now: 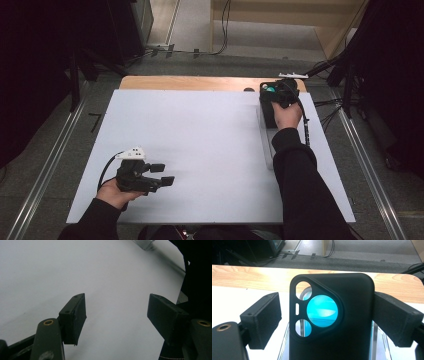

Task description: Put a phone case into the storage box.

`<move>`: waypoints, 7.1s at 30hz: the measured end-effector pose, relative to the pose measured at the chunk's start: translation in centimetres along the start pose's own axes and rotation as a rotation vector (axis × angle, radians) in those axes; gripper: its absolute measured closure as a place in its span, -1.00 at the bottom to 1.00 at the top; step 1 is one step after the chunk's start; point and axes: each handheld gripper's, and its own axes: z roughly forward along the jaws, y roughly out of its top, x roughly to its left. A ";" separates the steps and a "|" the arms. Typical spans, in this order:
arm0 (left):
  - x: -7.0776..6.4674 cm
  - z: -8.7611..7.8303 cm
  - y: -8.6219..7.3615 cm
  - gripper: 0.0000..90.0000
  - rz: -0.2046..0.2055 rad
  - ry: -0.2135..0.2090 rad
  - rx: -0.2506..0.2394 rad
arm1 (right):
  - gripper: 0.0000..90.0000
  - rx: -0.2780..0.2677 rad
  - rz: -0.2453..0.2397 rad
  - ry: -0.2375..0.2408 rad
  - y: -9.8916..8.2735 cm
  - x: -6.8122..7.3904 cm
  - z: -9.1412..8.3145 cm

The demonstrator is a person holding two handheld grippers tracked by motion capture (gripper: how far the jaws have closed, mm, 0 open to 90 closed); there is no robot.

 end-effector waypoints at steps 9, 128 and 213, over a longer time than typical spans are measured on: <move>0.0 0.0 0.0 -0.30 -0.001 0.000 -0.002 | -0.79 -0.002 -0.010 0.005 0.1 -0.1 0.0; 0.2 -0.2 0.0 -0.30 -0.018 0.008 -0.005 | -0.51 0.151 -0.142 0.441 -1.6 3.6 -9.4; 0.0 -0.9 0.1 -0.30 -0.001 -0.014 -0.024 | -0.53 0.205 -0.341 0.674 -12.4 4.5 -17.0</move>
